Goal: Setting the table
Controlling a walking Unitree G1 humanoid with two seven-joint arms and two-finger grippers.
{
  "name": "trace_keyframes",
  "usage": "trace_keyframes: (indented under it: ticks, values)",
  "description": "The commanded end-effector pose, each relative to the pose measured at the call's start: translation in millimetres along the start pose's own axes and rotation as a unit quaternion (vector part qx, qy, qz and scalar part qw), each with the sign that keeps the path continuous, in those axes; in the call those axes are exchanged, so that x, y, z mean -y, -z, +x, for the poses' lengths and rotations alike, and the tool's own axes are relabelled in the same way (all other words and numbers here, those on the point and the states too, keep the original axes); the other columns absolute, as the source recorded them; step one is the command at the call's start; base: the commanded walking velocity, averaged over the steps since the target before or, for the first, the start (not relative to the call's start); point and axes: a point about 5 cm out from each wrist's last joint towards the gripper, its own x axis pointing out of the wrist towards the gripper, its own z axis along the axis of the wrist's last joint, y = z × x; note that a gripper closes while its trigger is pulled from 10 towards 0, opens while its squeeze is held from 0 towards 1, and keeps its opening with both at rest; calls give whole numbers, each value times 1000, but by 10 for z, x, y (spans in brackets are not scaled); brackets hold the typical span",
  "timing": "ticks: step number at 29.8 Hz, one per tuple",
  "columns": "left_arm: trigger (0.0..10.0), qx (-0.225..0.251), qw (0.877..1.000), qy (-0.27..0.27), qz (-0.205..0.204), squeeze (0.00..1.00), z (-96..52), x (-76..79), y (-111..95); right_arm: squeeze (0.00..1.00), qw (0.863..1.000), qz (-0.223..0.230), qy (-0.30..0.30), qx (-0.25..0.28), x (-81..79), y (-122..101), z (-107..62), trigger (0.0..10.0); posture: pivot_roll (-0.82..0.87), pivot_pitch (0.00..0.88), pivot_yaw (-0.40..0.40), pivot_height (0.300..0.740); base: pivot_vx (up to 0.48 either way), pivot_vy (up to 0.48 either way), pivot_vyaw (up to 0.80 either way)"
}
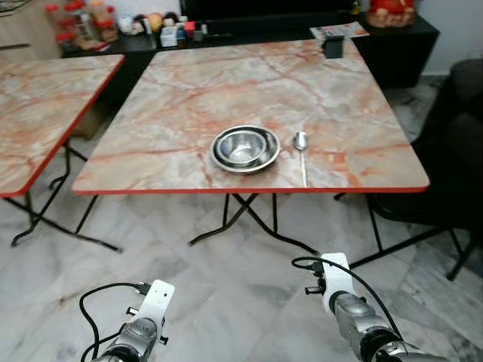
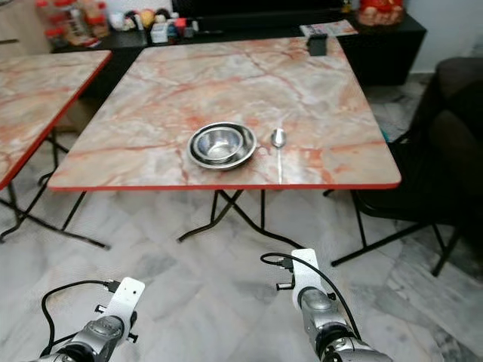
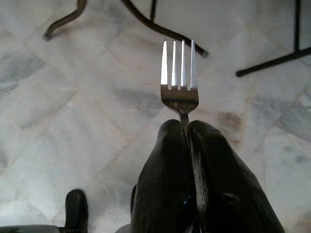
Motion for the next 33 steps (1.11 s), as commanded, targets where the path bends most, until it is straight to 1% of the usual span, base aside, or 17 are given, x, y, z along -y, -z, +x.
trace_keyframes:
  ticks: [1, 10, 13, 22, 29, 33]
  values:
    - [10000, -5, 1000, -8, 0, 0, -2, -53, 36, 0, 1000, 1, -3, -2, -37, -9, 3, 10000, -81, 40, 79, 740, 0, 0, -788]
    - [10000, -4, 1000, -9, 0, 0, -2, -55, 37, 0, 1000, 1, -7, -1, -42, -10, 3, 10000, -76, 44, 78, 740, 0, 0, -781]
    - [10000, -4, 1000, -9, 0, 0, -3, -53, 41, 0, 1000, 9, -6, 4, -43, -11, 2, 10000, -76, 44, 77, 740, 0, 0, 0]
    - [10000, -4, 1000, -8, 1, 0, -2, -47, 33, 0, 1000, 10, -5, 10, -34, -24, 2, 10000, -78, 48, 75, 740, 0, 0, 0]
    - [10000, -2, 1000, -7, -1, 0, -1, -34, 18, 0, 1000, 4, 11, 9, -3, -30, 2, 10000, -88, 46, 71, 740, 0, 0, 0]
    - [10000, -2, 1000, -5, 0, 0, 1, -26, 5, 0, 999, 13, 23, 27, 15, -60, -1, 10000, -99, 47, 69, 740, 0, 0, 0]
